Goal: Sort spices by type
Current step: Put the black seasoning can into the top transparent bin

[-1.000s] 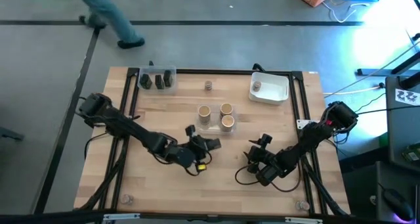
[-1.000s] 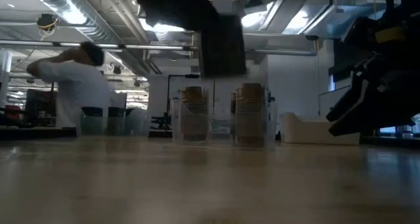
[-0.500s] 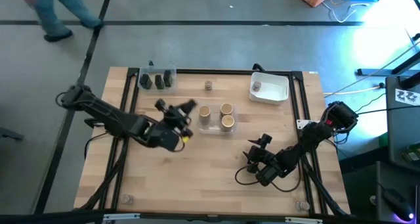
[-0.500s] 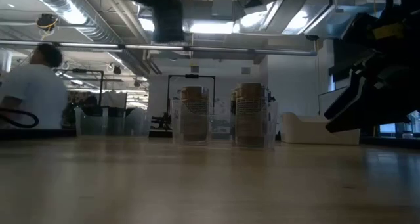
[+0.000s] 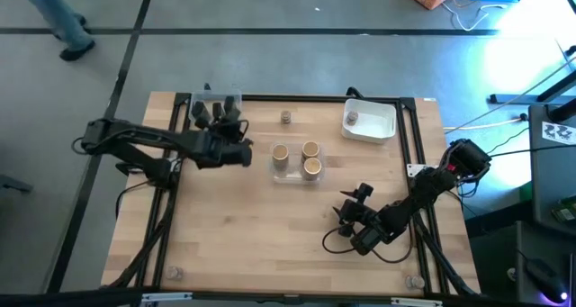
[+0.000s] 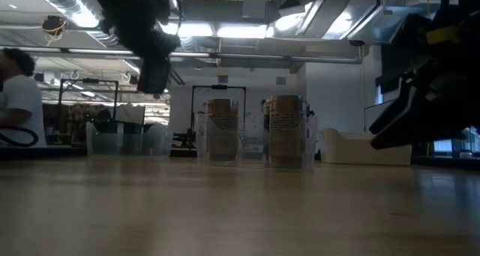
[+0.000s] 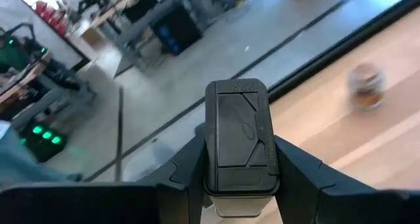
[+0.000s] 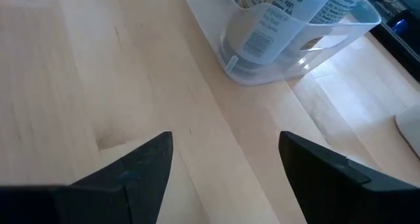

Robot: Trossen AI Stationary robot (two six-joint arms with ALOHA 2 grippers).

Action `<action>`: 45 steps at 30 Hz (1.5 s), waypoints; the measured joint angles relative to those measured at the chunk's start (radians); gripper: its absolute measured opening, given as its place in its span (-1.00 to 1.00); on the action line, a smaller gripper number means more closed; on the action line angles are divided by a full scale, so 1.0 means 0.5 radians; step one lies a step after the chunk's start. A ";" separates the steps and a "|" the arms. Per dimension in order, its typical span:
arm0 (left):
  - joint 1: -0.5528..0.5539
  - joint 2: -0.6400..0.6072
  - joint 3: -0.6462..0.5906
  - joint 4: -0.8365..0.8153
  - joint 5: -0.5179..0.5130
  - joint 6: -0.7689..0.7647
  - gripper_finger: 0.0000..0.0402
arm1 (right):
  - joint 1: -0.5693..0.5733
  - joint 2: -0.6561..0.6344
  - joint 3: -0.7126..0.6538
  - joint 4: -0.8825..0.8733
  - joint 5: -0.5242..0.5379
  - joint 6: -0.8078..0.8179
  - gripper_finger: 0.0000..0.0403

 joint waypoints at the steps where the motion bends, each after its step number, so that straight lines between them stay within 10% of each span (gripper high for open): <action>1: 0.054 0.000 -0.019 0.029 0.036 0.064 -0.38 | 0.000 0.000 0.000 0.000 0.007 0.000 0.39; 18: 0.859 0.002 -0.208 0.719 0.955 1.239 -0.38 | 0.000 -0.001 0.000 0.002 0.020 0.000 0.39; 45: 1.282 0.011 -0.528 1.226 1.449 1.219 -0.38 | 0.000 -0.001 0.001 0.006 0.042 0.000 0.39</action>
